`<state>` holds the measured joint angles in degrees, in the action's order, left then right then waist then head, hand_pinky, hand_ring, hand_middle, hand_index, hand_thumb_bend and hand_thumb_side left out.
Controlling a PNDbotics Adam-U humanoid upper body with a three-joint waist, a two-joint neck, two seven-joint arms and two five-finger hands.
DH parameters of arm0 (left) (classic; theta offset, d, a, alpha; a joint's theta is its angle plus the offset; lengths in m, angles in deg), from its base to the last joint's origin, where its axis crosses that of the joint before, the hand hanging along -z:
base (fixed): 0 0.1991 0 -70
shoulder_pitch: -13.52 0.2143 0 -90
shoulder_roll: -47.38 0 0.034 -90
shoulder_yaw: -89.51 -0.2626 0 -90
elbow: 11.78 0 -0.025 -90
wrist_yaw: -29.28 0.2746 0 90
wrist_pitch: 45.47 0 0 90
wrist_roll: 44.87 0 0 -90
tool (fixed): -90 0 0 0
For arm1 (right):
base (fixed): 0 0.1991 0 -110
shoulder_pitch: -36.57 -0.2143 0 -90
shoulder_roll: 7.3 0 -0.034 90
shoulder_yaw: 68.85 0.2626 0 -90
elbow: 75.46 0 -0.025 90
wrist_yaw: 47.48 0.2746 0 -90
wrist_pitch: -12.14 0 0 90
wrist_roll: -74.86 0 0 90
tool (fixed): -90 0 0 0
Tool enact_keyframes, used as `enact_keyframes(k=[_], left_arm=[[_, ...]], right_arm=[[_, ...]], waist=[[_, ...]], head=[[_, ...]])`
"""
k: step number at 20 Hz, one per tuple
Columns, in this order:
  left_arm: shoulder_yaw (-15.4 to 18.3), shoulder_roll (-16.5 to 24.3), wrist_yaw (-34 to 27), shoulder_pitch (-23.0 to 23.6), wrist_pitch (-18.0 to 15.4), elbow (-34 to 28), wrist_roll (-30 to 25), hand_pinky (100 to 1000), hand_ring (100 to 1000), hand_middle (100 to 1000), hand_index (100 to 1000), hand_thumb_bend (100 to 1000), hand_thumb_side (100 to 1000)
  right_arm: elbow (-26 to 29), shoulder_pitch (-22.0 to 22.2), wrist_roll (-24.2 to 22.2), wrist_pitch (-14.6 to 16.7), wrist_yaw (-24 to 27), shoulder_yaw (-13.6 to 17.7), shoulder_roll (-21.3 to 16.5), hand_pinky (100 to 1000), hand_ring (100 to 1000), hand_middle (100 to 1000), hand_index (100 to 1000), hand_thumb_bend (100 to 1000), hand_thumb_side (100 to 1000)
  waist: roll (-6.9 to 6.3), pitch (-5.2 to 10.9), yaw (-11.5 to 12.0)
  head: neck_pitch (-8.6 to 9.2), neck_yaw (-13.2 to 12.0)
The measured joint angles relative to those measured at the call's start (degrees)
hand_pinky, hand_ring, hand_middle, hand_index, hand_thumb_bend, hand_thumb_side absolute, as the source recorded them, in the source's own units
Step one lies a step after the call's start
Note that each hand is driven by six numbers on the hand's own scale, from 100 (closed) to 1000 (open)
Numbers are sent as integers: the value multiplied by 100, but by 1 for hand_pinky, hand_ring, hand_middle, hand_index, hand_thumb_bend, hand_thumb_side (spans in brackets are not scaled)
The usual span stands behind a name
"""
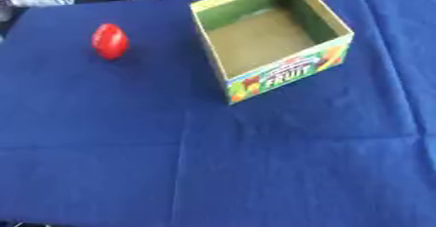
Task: Pick up objects on the table and place them in the box.
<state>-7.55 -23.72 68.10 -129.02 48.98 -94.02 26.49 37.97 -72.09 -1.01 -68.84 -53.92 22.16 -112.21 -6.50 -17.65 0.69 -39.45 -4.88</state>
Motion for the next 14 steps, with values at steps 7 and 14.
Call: enact_keyframes(k=[7, 14], left_arm=[[-86, -431, 371, -401, -195, 1006, -249, 482, 820, 799, 990, 296, 988], [-92, -756, 805, -737, -273, 1660, -341, 517, 829, 832, 1000, 327, 996]], right_arm=[[0, -2, -52, -14, 15, -32, 0, 650, 696, 529, 758, 100, 903], [0, -36, -85, -29, 42, -40, 0, 650, 696, 529, 757, 100, 900]], waist=[[-50, -15, -72], [-76, -60, -148]], head=[[50, -59], [99, -131]])
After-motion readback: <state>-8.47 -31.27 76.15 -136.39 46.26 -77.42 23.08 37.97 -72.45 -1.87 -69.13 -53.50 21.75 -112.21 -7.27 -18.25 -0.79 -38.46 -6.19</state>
